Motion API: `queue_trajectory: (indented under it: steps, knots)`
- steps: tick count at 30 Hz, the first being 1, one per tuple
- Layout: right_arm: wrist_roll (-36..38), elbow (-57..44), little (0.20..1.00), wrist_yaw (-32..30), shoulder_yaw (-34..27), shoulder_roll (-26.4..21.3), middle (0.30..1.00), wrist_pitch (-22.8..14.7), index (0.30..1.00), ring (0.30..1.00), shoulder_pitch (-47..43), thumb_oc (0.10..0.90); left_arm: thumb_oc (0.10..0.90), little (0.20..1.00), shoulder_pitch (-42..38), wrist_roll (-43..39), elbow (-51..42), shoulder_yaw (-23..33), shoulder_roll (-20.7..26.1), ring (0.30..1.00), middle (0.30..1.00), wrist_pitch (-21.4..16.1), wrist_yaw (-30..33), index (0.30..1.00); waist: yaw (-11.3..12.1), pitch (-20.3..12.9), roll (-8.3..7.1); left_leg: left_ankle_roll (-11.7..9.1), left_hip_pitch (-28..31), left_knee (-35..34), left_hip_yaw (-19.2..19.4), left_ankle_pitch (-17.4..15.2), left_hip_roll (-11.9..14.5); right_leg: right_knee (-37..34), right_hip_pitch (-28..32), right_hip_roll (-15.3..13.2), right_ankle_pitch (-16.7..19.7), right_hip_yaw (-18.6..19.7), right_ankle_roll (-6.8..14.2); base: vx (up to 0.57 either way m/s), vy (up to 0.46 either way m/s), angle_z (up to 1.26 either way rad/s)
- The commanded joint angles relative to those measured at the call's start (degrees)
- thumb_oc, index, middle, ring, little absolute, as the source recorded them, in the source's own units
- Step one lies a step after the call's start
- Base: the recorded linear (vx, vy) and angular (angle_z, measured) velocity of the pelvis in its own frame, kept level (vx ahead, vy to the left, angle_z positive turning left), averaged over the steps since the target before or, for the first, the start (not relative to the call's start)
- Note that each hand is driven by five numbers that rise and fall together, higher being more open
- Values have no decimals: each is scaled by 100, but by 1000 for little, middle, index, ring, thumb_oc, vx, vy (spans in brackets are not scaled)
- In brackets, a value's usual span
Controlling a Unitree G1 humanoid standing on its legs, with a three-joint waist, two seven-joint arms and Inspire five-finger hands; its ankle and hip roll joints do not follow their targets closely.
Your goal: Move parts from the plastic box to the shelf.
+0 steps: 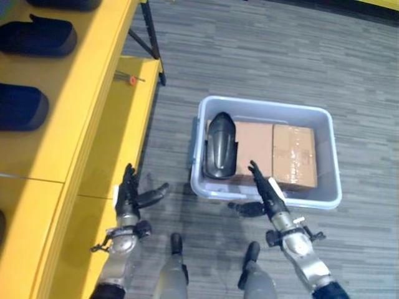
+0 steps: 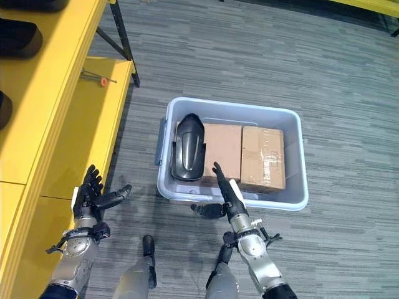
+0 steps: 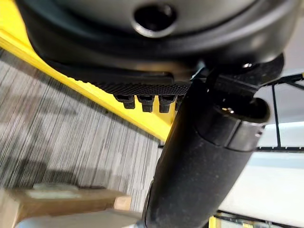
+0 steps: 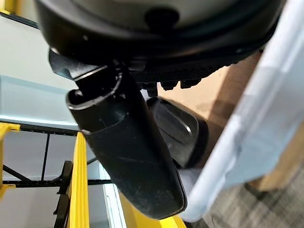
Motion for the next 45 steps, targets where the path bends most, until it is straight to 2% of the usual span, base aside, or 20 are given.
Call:
queue_trajectory:
  steps: [1, 11, 20, 25, 30, 34, 35, 37, 45]
  knots:
    - [-160, -760, 1000, -135, -331, -372, 1000, -469, 1000, 1000, -77, 900, 900, 1000, -101, 317, -552, 78, -149, 1000, 1000, -460, 46, 1000, -144, -330, 75, -47, -192, 437, -85, -203, 477, 270, 152, -230, 62, 2, 582, 11, -14, -8]
    - [-274, -1306, 1000, -329, -563, -619, 1000, -596, 1000, 1000, -436, 900, 900, 1000, -43, 272, -702, 70, -149, 1000, 1000, -419, 22, 1000, -100, -229, 44, -107, -260, 274, -113, -50, 555, 239, 18, -160, 64, -80, 592, -2, -19, -1]
    - [-424, -1264, 1000, -430, -572, -744, 1000, -578, 1000, 1000, -647, 900, 900, 1000, -101, 276, -821, 31, -117, 1000, 1000, -473, 8, 1000, -61, -125, 96, -174, -265, 73, -129, 93, 619, 181, -73, -110, 55, -133, 586, -3, -16, 0]
    - [-655, -1054, 1000, -684, -708, -996, 1000, -577, 1000, 1000, -1059, 900, 900, 1000, -179, 300, -920, -35, -107, 1000, 1000, -506, -27, 1000, -7, -21, 128, -208, -329, 12, -157, 168, 634, 155, -133, -94, 51, -187, 588, 0, 0, 0]
    - [-1067, -710, 1000, -987, -785, -1544, 1000, -496, 1000, 1000, -1689, 900, 900, 1000, -247, 213, -995, -150, -80, 1000, 1000, -548, -137, 1000, 112, 166, 187, -244, -480, -72, -224, 269, 618, 157, -251, -110, 76, -280, 588, -35, -27, 9]
    - [-1638, -391, 1000, -1234, -733, -2274, 1000, -351, 1000, 1000, -2247, 900, 900, 1000, -234, 131, -1111, -239, -28, 1000, 1000, -570, -235, 1000, 214, 320, 244, -270, -596, -123, -284, 325, 621, 186, -342, -98, 70, -356, 585, -25, -22, 11]
    - [-1639, -384, 1000, -1237, -729, -2277, 1000, -354, 1000, 1000, -2260, 900, 900, 1000, -240, 131, -1112, -236, -31, 1000, 1000, -569, -235, 1000, 207, 317, 241, -261, -614, -127, -286, 344, 611, 177, -357, -106, 89, -357, 584, -17, -18, 4]
    - [-2155, -304, 1000, -1317, -645, -2716, 1000, -217, 1000, 1000, -2510, 900, 900, 1000, -217, 119, -1172, -277, -1, 1000, 1000, -572, -297, 1000, 259, 406, 252, -276, -678, -111, -323, 336, 632, 218, -419, -83, 60, -376, 574, 0, 0, 0]
    - [-3053, -38, 1000, -1491, -331, -3477, 1000, 61, 1000, 1000, -3232, 900, 900, 1000, -293, 46, -1284, -348, 39, 1000, 1000, -572, -288, 1000, 357, 640, 287, -269, -1002, 77, -468, 349, 634, 455, -657, -75, -73, -445, 522, -34, -12, 5]
